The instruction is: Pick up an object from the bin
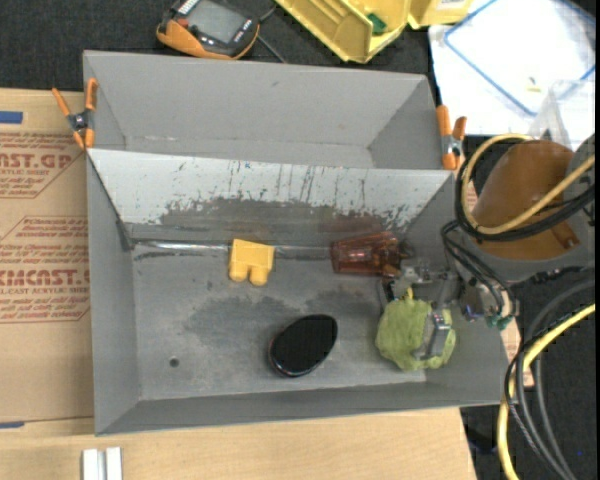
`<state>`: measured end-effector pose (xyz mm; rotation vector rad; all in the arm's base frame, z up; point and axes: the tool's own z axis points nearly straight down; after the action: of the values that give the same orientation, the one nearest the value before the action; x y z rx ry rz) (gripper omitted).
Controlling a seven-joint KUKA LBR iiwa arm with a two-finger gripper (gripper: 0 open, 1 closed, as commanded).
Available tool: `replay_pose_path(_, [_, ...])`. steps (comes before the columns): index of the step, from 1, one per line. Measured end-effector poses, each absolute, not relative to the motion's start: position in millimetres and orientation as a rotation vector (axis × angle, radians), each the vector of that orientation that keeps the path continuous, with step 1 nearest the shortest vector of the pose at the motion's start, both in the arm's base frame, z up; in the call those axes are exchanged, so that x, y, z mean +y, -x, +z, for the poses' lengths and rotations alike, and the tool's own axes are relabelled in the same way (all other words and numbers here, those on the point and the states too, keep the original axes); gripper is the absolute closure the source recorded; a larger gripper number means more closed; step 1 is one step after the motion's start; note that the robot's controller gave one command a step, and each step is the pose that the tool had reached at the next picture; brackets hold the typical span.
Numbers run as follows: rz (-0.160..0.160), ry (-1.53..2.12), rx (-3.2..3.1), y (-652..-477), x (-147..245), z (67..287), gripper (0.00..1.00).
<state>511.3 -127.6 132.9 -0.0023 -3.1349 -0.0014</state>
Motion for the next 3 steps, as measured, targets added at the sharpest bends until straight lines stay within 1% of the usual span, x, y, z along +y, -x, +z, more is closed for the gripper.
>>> replay_pose_path(1, [0.001,0.000,-3.142,-513.4,-127,137,0.00])
replay_pose_path(2, [-0.002,0.537,-3.093,-483.8,-142,70,0.00])
replay_pose_path(3, [0.001,-0.073,-3.145,-484.9,-148,111,0.00])
